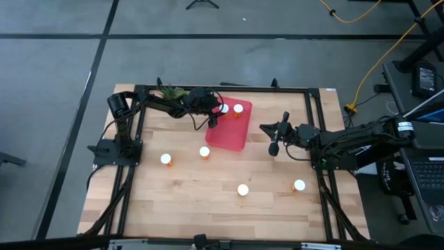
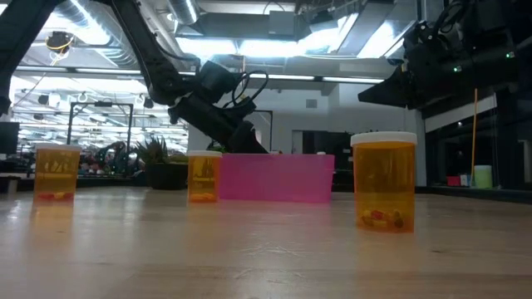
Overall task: Pick and place pill bottles into a basket
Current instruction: Put the orange pill bottle into the red bin
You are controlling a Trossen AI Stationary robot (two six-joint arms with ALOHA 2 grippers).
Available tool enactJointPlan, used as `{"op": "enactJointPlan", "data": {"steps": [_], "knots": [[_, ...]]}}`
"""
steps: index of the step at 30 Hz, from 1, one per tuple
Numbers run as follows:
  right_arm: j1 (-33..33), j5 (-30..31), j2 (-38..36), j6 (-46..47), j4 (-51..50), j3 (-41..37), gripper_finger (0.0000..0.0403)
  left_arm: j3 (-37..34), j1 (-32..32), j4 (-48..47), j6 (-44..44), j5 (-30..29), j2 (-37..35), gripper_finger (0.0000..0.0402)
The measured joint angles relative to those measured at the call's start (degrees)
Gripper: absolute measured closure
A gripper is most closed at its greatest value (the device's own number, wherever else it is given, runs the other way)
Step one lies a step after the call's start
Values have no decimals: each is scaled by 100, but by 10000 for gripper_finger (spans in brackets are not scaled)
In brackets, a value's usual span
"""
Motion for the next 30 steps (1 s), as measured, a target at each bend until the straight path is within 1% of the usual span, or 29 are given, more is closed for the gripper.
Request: {"op": "enactJointPlan", "data": {"steps": [11, 18, 28, 30], "knots": [[0, 0, 0, -2, 1, 0, 368, 13, 0, -20, -4, -2, 0, 196], [0, 0, 0, -24, 53, 0, 368, 424, -4, -715, 31, 0, 0, 197], [0, 2, 0, -26, 55, 0, 368, 452, -11, -680, 0, -19, -1, 196], [0, 2, 0, -27, 82, 0, 368, 452, -11, -619, 0, -99, 0, 196]]}}
